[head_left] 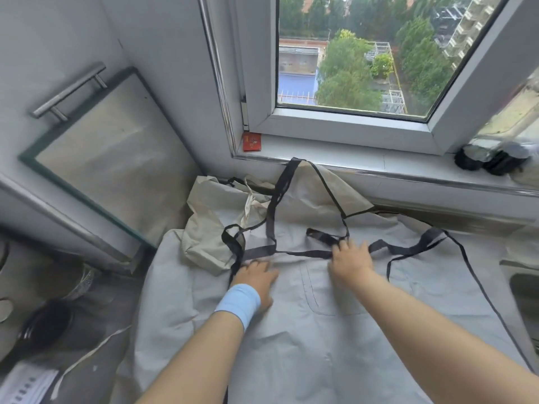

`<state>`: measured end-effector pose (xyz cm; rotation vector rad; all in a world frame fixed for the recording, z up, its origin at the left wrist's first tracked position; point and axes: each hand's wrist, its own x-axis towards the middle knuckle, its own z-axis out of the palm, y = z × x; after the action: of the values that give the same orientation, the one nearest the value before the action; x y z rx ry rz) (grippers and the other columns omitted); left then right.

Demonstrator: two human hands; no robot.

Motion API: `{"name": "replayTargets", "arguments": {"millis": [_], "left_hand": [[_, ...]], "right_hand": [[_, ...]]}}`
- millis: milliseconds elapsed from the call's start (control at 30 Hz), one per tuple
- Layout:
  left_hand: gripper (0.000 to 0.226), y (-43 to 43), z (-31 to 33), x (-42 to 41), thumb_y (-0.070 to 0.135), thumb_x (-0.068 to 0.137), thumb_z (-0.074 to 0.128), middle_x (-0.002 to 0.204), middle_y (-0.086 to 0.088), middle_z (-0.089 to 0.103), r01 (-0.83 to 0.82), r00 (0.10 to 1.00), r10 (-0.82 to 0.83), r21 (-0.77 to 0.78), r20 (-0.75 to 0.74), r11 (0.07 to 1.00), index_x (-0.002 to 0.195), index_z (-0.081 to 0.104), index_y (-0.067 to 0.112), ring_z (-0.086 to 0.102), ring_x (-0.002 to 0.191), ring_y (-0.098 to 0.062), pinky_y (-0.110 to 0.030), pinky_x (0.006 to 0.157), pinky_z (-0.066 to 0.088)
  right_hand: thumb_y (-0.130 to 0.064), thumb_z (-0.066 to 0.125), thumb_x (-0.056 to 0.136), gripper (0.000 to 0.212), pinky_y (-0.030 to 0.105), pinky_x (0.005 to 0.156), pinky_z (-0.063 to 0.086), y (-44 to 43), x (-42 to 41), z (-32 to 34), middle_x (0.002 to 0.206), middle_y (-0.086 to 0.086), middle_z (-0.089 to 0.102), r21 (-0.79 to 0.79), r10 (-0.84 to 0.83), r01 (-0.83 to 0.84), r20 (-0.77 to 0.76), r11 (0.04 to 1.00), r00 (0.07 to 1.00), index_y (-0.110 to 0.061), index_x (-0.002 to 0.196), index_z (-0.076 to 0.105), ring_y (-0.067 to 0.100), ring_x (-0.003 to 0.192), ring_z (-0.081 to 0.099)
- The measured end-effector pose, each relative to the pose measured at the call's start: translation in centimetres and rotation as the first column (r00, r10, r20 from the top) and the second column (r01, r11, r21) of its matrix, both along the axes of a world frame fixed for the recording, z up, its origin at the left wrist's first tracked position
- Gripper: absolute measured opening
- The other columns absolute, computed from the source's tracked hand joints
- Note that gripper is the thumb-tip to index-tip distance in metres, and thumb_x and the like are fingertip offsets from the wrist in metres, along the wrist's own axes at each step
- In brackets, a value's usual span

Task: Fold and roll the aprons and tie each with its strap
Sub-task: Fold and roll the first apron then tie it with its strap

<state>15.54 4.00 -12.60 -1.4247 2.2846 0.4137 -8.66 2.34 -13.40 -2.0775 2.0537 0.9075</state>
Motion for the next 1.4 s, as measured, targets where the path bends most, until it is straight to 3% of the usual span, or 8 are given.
{"name": "replayTargets", "arguments": {"millis": [200, 333, 533, 800, 1033, 1167, 1300, 1400], "left_hand": [[0.029, 2.8, 1.7, 0.8, 0.004, 0.068, 0.066, 0.097, -0.004, 0.058, -0.409, 0.861, 0.22, -0.369, -0.458, 0.835, 0.092, 0.063, 0.02, 0.057, 0.094, -0.032, -0.039, 0.078, 0.045], [0.024, 6.9, 2.1, 1.5, 0.005, 0.076, 0.057, 0.111, -0.012, 0.05, -0.75, 0.641, 0.621, -0.194, -0.451, 0.633, 0.099, 0.052, 0.011, 0.049, 0.105, -0.034, -0.042, 0.084, 0.045], [0.053, 12.8, 2.1, 1.9, 0.03, 0.084, 0.06, 0.129, -0.018, 0.052, -0.911, 0.31, 0.923, 0.206, -0.23, 0.357, 0.125, 0.04, 0.002, 0.053, 0.118, -0.035, -0.037, 0.094, 0.045], [0.088, 17.4, 4.0, 2.2, 0.058, 0.068, 0.068, 0.14, -0.011, 0.051, -0.854, 0.151, 0.957, 0.454, -0.249, 0.253, 0.137, 0.047, 0.008, 0.051, 0.125, -0.031, -0.038, 0.104, 0.042], [0.067, 20.4, 6.5, 0.9, 0.026, 0.061, 0.083, 0.111, -0.013, 0.066, -0.76, 0.057, 0.966, 0.616, -0.251, 0.205, 0.12, 0.054, 0.011, 0.066, 0.096, -0.035, -0.055, 0.082, 0.056], [0.042, 19.6, 10.9, -3.8, 0.017, 0.085, 0.072, 0.111, -0.008, 0.063, -0.645, 0.065, 0.904, 0.674, -0.423, 0.361, 0.119, 0.048, 0.014, 0.066, 0.084, -0.024, -0.048, 0.071, 0.058], [0.055, 18.7, 12.8, -10.4, 0.019, 0.083, 0.073, 0.117, -0.009, 0.06, -0.52, 0.202, 0.843, 0.675, -0.498, 0.524, 0.129, 0.043, 0.012, 0.066, 0.086, -0.025, -0.05, 0.074, 0.059], [0.058, 19.3, 12.6, -15.1, 0.014, 0.082, 0.072, 0.098, -0.004, 0.061, -0.409, 0.363, 0.791, 0.678, -0.493, 0.611, 0.131, 0.04, 0.011, 0.064, 0.077, -0.02, -0.037, 0.072, 0.056]], "right_hand": [[-0.009, 0.058, 0.063, 0.023, 0.036, 0.061, 0.043, 4.0, 1.4, 1.9, 0.087, 0.008, 0.055, -0.357, 0.259, -0.167, 0.226, 0.919, 0.939, -0.015, 0.085, 0.06, 0.03, 0.076, 0.055], [-0.021, 0.075, 0.059, 0.018, 0.03, 0.046, 0.036, 9.0, 4.1, 0.4, 0.076, 0.003, 0.056, -0.308, 0.332, -0.214, 0.408, 0.927, 0.851, -0.018, 0.07, 0.061, 0.027, 0.066, 0.06], [-0.046, 0.021, 0.094, 0.068, 0.045, 0.111, 0.028, 14.6, 3.4, -1.0, 0.163, 0.008, 0.015, -0.013, 0.162, -0.181, 0.52, 0.983, 0.838, -0.015, 0.154, 0.021, 0.028, 0.148, 0.017], [-0.046, 0.036, 0.088, 0.059, 0.044, 0.084, 0.053, 21.3, 0.2, -2.3, 0.145, 0.014, 0.05, -0.152, 0.335, -0.299, 0.446, 0.942, 0.83, -0.012, 0.131, 0.058, 0.034, 0.129, 0.052], [-0.041, 0.031, 0.1, 0.065, 0.055, 0.116, 0.012, 22.7, 0.9, -0.9, 0.164, 0.013, -0.008, 0.017, 0.258, -0.295, 0.437, 0.955, 0.862, -0.02, 0.157, 0.009, 0.031, 0.151, -0.008], [-0.028, 0.049, 0.095, 0.041, 0.036, 0.107, 0.036, 22.0, -0.7, 3.2, 0.149, 0.003, 0.044, -0.075, 0.054, 0.009, 0.791, 0.997, 0.609, -0.029, 0.135, 0.056, 0.023, 0.133, 0.043], [-0.044, 0.047, 0.099, 0.034, 0.029, 0.06, 0.042, 21.0, -3.5, 9.9, 0.104, 0.004, 0.072, 0.461, -0.463, 0.255, 0.885, 0.85, -0.054, -0.019, 0.11, 0.068, 0.02, 0.072, 0.065], [-0.062, 0.042, 0.095, 0.051, 0.029, 0.057, 0.04, 20.7, -6.0, 12.5, 0.081, 0.001, 0.066, 0.553, -0.549, 0.288, 0.83, 0.782, -0.103, -0.016, 0.098, 0.065, 0.022, 0.064, 0.062]]}}
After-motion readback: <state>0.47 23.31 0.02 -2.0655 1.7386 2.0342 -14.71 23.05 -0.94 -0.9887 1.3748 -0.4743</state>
